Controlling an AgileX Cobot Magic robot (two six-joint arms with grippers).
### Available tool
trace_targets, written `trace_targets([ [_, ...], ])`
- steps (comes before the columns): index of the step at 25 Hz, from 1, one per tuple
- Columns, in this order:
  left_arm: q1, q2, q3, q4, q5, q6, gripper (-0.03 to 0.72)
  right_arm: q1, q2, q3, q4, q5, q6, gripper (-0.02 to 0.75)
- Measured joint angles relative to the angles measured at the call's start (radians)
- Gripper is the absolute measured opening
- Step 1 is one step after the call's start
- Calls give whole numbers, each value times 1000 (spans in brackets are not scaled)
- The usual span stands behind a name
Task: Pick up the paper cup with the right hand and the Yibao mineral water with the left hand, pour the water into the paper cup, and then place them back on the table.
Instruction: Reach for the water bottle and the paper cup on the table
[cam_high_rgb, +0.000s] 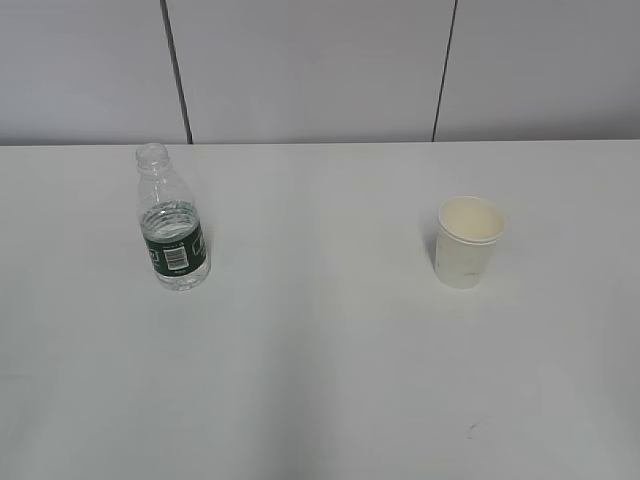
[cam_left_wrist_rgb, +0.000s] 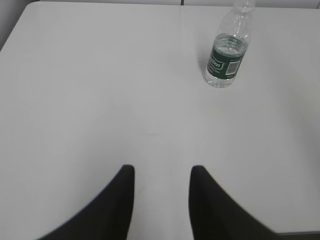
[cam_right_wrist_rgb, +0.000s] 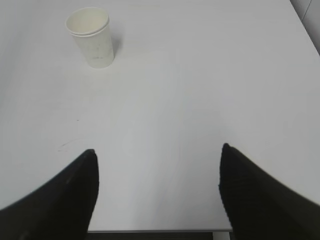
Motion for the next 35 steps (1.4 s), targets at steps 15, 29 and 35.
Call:
trace_targets([
  [15, 0, 0, 0, 0, 0, 0, 241, 0, 0, 0, 0, 0, 0, 585],
  [29, 0, 0, -5, 2, -6, 0, 241, 0, 78, -29, -51, -280, 0, 585],
  [35, 0, 13, -24, 0, -204, 11, 241, 0, 225, -29, -135, -498, 0, 585],
])
